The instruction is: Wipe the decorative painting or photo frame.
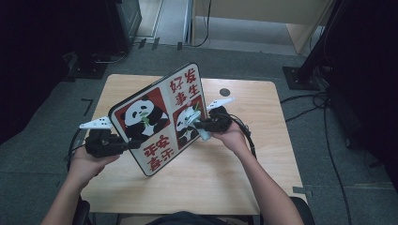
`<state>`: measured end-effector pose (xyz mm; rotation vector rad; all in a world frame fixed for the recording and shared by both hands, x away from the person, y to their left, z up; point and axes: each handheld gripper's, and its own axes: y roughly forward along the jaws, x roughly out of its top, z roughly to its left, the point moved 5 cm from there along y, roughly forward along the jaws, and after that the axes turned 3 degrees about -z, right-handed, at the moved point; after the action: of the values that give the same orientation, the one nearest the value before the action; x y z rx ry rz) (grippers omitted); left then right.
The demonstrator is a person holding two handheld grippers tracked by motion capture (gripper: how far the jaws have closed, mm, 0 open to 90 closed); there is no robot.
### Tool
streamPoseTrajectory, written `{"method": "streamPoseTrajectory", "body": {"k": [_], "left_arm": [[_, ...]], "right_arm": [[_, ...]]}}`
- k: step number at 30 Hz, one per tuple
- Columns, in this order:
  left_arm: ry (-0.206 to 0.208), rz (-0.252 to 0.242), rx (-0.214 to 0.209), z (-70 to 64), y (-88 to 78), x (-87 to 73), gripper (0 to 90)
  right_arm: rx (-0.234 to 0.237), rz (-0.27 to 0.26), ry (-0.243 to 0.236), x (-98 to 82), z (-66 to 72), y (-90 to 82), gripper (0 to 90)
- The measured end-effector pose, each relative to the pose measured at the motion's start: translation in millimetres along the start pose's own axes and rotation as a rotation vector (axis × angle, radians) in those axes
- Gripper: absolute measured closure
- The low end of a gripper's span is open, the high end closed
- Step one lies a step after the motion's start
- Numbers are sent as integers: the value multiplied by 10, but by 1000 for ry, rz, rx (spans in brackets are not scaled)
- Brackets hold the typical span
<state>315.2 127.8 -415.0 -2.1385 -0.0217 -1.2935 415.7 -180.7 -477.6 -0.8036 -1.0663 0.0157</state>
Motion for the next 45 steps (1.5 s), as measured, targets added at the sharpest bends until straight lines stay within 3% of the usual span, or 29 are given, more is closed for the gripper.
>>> {"method": "streamPoseTrajectory", "body": {"k": [16,21,26,32,35,45], "left_arm": [[-13,-2,-13,-6,8,-10,743],[-13,-2,-15,-2,11,-8,741],[-15,-2,-16,2,11,-8,741],[-18,-2,-11,21,8,-11,750],[-23,-3,-16,33,8,-10,751],[-19,1,2,31,15,3,759]], "right_arm": [[-20,65,25,-339,-11,167,801],[-25,52,-3,-416,-23,202,803],[-18,93,15,-493,-37,239,804],[-21,117,8,-459,-17,191,807],[-9,93,19,-402,9,124,807],[-12,19,-21,97,149,-165,807]]}}
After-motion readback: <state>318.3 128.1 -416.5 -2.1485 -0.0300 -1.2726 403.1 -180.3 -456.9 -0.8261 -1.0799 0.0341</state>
